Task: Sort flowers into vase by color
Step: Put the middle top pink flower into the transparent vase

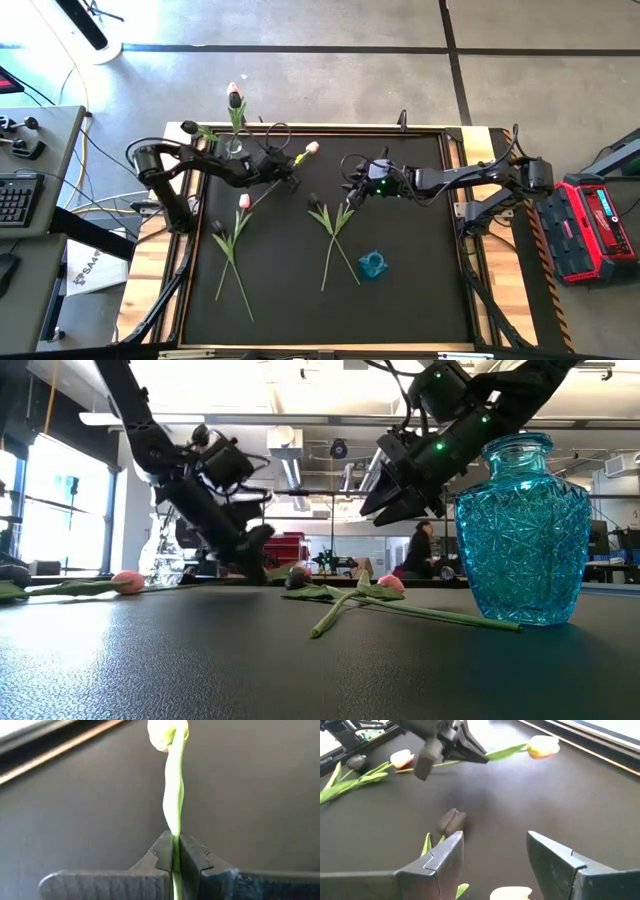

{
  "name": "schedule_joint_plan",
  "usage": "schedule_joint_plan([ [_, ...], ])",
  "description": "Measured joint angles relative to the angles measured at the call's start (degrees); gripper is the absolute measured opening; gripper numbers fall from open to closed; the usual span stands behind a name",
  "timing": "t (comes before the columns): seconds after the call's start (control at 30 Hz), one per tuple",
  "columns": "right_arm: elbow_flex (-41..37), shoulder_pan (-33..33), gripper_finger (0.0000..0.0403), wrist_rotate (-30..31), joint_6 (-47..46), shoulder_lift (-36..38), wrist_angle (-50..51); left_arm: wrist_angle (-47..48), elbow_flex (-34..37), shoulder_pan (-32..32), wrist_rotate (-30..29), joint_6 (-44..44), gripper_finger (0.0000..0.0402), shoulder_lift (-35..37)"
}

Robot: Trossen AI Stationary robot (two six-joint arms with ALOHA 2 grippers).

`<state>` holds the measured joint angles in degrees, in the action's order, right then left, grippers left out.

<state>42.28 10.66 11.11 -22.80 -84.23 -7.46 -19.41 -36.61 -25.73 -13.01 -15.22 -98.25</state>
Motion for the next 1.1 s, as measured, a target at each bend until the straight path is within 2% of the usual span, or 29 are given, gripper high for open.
schedule_joint_plan([
  [0.23, 0.0, 0.0, 0.0206, 3.4, 3.4, -1.4, 0.1, -1.7, 0.0, 1.9, 0.3, -0.8, 0.0002, 8.3],
  [0.4, 0.0, 0.0, 0.0206, 3.9, 3.9, -2.7, 0.0, -1.4, 0.0, 5.6, -1.8, 5.6, 0.0001, 17.7],
  [0.6, 0.0, 0.0, 0.0206, 3.9, 4.8, -3.2, -0.1, -1.0, 0.3, 12.4, -9.9, 15.1, 0.0001, 29.4],
  [0.8, 0.0, 0.0, 0.0206, 4.0, 5.1, -3.2, -0.1, -1.8, 0.8, 18.2, -20.2, 21.6, 0.0001, 37.0],
  [0.93, 0.0, -0.1, 0.0206, 4.0, 4.9, -3.2, -0.3, -11.2, 6.8, 21.1, -26.3, 25.2, 0.0000, 40.3],
  [1.1, 0.0, -0.2, 0.0206, 4.0, 4.9, -3.2, -0.5, -35.5, 19.5, 22.5, -28.0, 32.5, 0.0000, 43.5],
])
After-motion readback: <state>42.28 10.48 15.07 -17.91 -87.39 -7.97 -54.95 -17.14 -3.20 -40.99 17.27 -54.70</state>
